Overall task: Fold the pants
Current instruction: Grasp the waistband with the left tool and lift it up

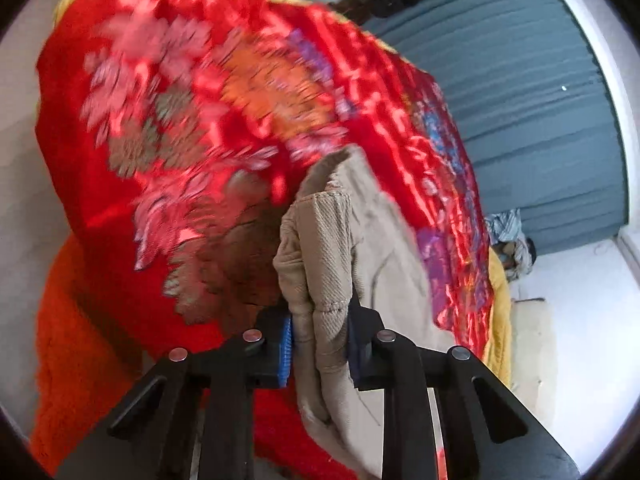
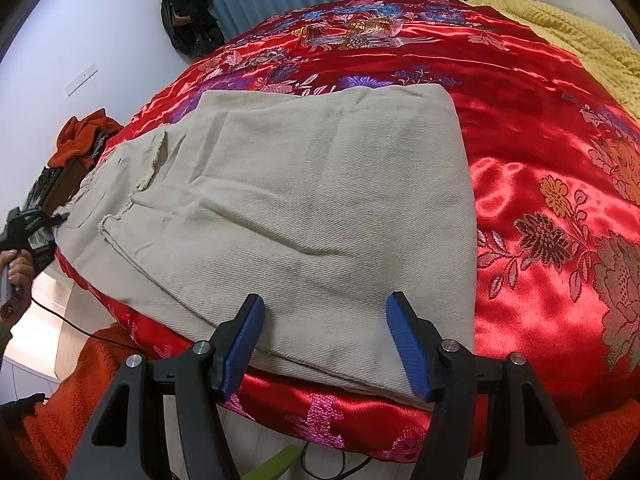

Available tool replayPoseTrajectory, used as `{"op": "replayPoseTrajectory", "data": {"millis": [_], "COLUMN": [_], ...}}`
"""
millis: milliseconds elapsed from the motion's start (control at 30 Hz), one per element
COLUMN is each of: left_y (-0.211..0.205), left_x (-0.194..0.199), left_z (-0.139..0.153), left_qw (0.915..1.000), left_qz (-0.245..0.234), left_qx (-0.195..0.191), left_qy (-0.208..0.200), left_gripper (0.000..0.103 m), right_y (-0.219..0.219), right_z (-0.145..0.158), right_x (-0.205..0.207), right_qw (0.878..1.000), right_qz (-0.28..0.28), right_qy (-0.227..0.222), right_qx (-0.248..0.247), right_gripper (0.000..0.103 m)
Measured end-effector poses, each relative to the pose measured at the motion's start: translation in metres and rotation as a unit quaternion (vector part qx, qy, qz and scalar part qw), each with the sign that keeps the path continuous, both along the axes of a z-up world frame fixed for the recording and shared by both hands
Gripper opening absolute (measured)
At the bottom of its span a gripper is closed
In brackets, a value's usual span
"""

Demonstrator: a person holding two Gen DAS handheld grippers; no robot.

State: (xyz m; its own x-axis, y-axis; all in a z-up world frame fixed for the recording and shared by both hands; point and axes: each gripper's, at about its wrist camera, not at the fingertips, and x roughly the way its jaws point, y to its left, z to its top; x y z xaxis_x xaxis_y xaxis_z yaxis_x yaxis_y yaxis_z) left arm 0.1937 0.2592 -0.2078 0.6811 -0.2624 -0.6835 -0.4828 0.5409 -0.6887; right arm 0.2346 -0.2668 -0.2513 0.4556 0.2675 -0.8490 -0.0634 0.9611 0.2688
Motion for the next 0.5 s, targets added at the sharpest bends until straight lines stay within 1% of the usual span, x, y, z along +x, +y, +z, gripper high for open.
{"op": "replayPoseTrajectory", "data": {"millis": [33, 100, 167, 200, 233, 300, 333, 367, 433, 467, 500], "left_y": [-0.006, -0.025, -0.057, -0.069, -0.087, -0.131, -0.16, -0.185, -0.228, -0.261, -0.282], "left_x": [0.001, 0.004, 0.006, 0.007, 0.008, 0.01, 0.011, 0.013, 0.013, 0.014, 0.016], "left_z": [0.013, 0.045, 0.085, 0.099, 0.116, 0.148, 0.162, 0.17, 0.175, 0.173, 0.168], "left_qw": [0.9998, 0.9967, 0.988, 0.9837, 0.9774, 0.9607, 0.9487, 0.9386, 0.9207, 0.9073, 0.8988], "left_qz": [-0.006, -0.027, -0.062, -0.076, -0.095, -0.14, -0.171, -0.197, -0.244, -0.278, -0.299], "left_qx": [0.019, 0.075, 0.138, 0.157, 0.18, 0.222, 0.244, 0.257, 0.272, 0.279, 0.283], "left_qy": [-0.005, -0.013, -0.033, -0.043, -0.057, -0.089, -0.107, -0.12, -0.137, -0.147, -0.151], "left_gripper": [0.02, 0.02, 0.02, 0.02, 0.02, 0.02, 0.02, 0.02, 0.02, 0.02, 0.02], "right_y": [0.0, 0.0, 0.001, 0.001, 0.001, -0.001, -0.003, -0.005, -0.012, -0.017, -0.021], "right_z": [0.0, 0.0, 0.0, 0.0, 0.0, 0.002, 0.003, 0.005, 0.009, 0.012, 0.015], "right_x": [0.0, 0.0, 0.001, 0.002, 0.002, 0.003, 0.003, 0.002, 0.0, -0.002, -0.005], "right_qw": [1.0, 1.0, 1.0, 1.0, 1.0, 1.0, 1.0, 1.0, 0.999, 0.998, 0.997], "right_qz": [0.001, 0.003, 0.005, 0.005, 0.005, 0.003, 0.001, -0.001, -0.008, -0.015, -0.022], "right_qy": [0.0, 0.0, 0.001, 0.002, 0.003, 0.007, 0.009, 0.012, 0.015, 0.015, 0.012], "right_qx": [0.001, 0.003, 0.001, 0.001, 0.002, 0.009, 0.014, 0.022, 0.046, 0.06, 0.072], "right_gripper": [0.065, 0.067, 0.067, 0.067, 0.067, 0.068, 0.067, 0.067, 0.067, 0.067, 0.067]}}
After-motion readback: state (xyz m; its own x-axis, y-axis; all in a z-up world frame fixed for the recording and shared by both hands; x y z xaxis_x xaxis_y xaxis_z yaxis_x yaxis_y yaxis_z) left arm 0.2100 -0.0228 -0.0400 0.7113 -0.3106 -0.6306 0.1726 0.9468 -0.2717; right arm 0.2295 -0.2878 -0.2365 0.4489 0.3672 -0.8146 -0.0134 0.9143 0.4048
